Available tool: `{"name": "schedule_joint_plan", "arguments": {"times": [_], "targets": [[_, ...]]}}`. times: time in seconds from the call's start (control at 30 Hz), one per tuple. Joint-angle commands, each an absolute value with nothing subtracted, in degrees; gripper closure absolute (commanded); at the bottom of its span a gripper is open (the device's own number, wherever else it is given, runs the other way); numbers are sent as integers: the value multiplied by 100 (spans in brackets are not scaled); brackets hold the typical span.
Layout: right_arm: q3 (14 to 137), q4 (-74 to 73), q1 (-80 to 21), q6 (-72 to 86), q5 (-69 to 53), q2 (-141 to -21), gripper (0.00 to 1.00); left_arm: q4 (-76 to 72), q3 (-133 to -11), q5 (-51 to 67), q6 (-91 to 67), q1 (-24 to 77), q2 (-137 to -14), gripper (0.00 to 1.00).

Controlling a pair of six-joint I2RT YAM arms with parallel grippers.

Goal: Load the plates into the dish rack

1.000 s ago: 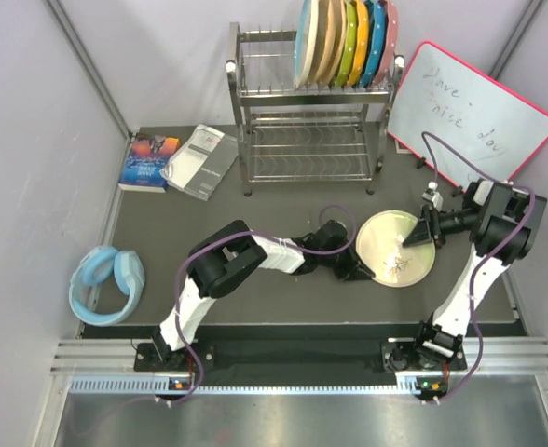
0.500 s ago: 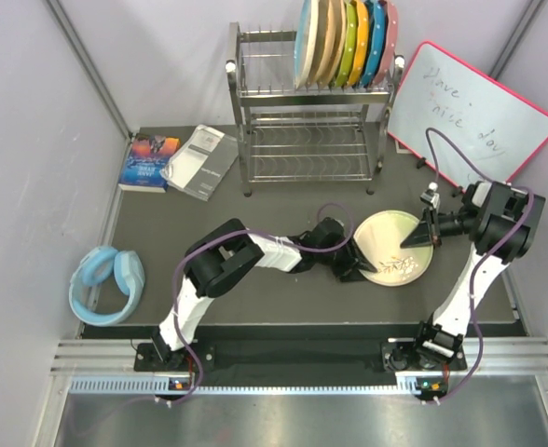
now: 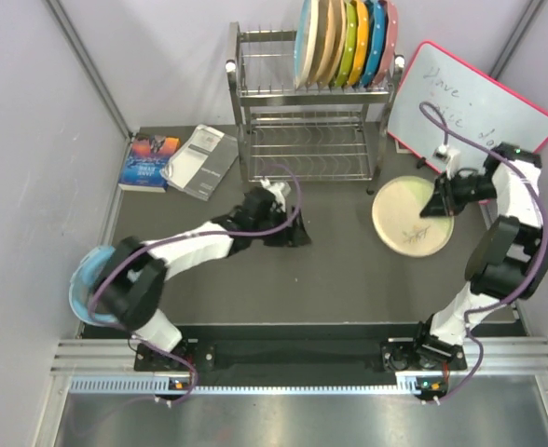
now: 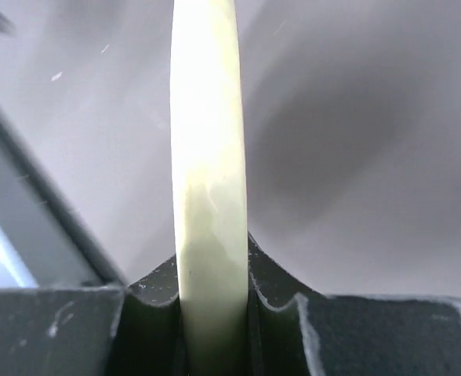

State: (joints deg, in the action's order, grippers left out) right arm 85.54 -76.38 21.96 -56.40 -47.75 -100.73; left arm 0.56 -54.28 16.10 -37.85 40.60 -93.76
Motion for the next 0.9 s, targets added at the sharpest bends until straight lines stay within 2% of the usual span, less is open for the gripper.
{"name": "schedule_joint_plan", "arguments": {"times": [0.0, 0.17, 0.33, 0.43, 0.47, 0.5, 0.57, 0.6, 0.63, 0.73, 0.87], "targets": [[9700, -8385, 2171, -5108, -5054, -8686, 100, 1010, -5493, 871, -1184, 4008, -7895, 22], [10756, -8385, 1576, -4799, -5141, -7999, 100, 1494, -5493, 54, 147, 3789, -7207, 23], [11618, -8376, 810, -4317, -5544, -7392, 100, 1670, -5397, -114, 141, 3156, -6909, 23], [12364, -8254, 231, -3474, -5948, -7426, 100, 1530, -5292, -211, 9, 2743, -6698, 24], [12523, -7948, 89, -2349, -5933, -7418, 100, 1486, -5265, -246, 17, 2620, -6645, 25], [12577, -6823, 44, -1633, -5872, -7331, 100, 1459, -5256, -316, 9, 2393, -6575, 25], [12385, -5456, -280, 156, -5425, -7112, 100, 1389, -5230, -421, 18, 2181, -6487, 25], [12036, -4144, -360, 619, -5179, -6884, 100, 1371, -5203, -439, 9, 1997, -6373, 25], [11893, -3609, -552, 946, -4585, -6821, 100, 1354, -5160, -466, 9, 1926, -6302, 25], [11961, -2804, -1105, 1511, -3301, -7004, 100, 1354, -5046, -457, -263, 1714, -6004, 25], [12330, -2610, -1941, 1048, -1998, -7470, 100, 1292, -5071, -597, -553, 1477, -5818, 25]]}}
